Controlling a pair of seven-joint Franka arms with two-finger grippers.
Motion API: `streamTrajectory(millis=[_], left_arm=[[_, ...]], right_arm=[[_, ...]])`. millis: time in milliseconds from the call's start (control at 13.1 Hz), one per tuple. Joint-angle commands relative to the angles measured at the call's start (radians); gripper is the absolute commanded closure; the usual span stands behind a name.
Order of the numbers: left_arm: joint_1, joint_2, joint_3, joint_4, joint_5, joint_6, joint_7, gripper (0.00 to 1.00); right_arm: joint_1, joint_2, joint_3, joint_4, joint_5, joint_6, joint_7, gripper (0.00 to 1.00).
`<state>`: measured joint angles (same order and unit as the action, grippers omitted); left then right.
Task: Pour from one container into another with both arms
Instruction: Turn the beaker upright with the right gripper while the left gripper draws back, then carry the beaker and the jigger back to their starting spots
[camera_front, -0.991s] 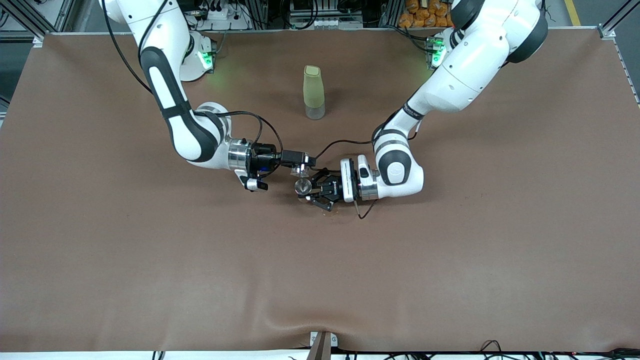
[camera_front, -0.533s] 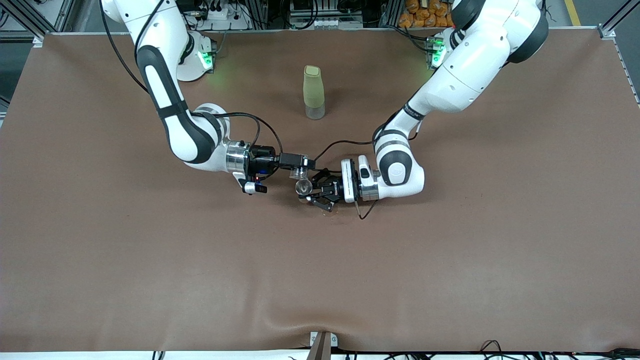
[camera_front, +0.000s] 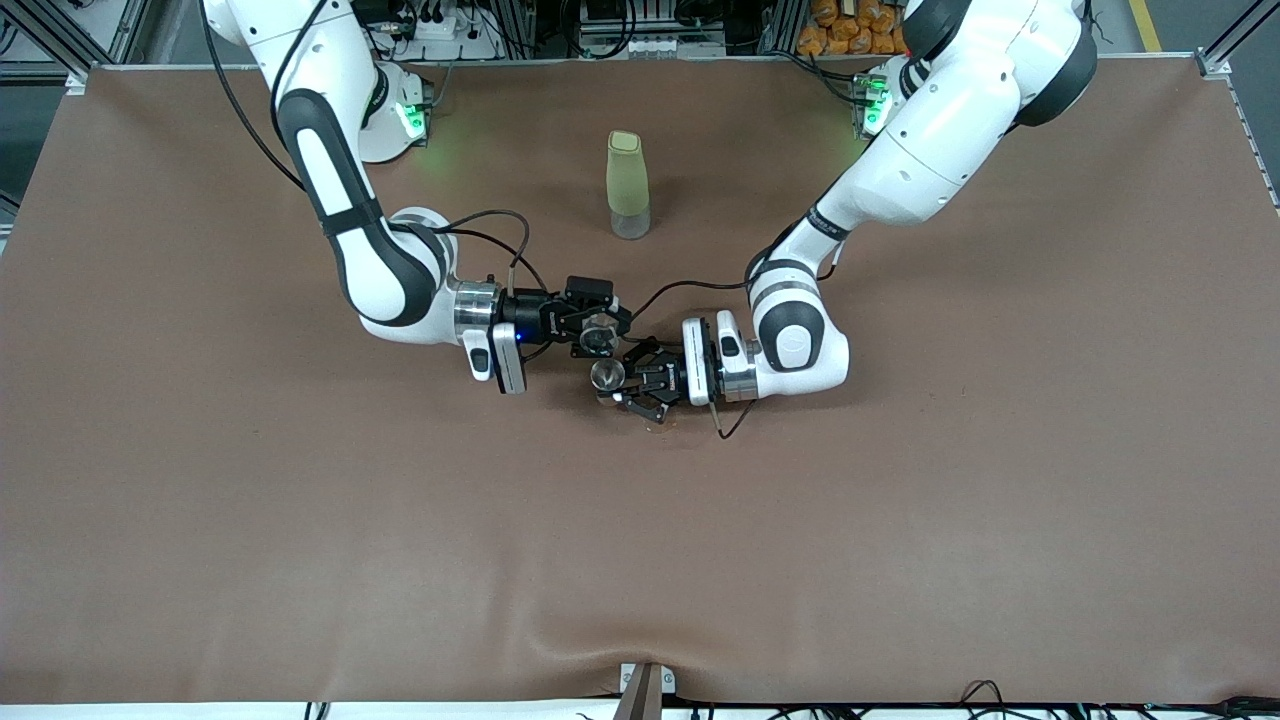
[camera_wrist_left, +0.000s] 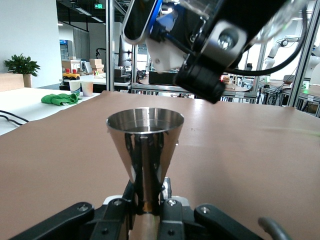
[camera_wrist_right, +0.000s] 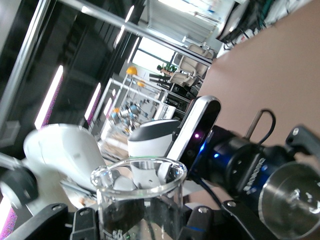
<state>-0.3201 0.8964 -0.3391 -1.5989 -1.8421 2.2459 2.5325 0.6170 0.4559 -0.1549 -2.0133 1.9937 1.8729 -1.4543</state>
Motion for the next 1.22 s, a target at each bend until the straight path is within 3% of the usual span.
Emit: streamTrajectory(millis=[0,305,457,762,1143], left_arm=[[0.033,-0.028,-0.006,-0.027,-0.022,-0.043,0.009,1.0],[0.084,-0.028,-0.003,-0.027,-0.012,-0.107,0.006,1.0],[0.133,-0.027,-0.003,-0.029,0.046,-0.138,0.002,1.0],[0.252,-0.025,-0.003,-0.032,0.205,-0.224,-0.027,1.0],[0.441,-0.024,-0.003,-0.03,0.484,-0.374,-0.122,1.0]], right_arm=[[-0.072,-0.031,-0.02,-0.015,-0.1,-0.032,-0.258,1.0],[-0.227,-0.028,-0.04,-0.013,-0.275,-0.173,-0.516,1.0],[-0.298,-0.028,-0.069,-0.01,-0.366,-0.24,-0.66,1.0],[-0.426,-0.016,-0.106,-0.012,-0.489,-0.333,-0.946,1.0],[-0.607,0.049,-0.126,-0.012,-0.644,-0.445,-1.214,1.0]])
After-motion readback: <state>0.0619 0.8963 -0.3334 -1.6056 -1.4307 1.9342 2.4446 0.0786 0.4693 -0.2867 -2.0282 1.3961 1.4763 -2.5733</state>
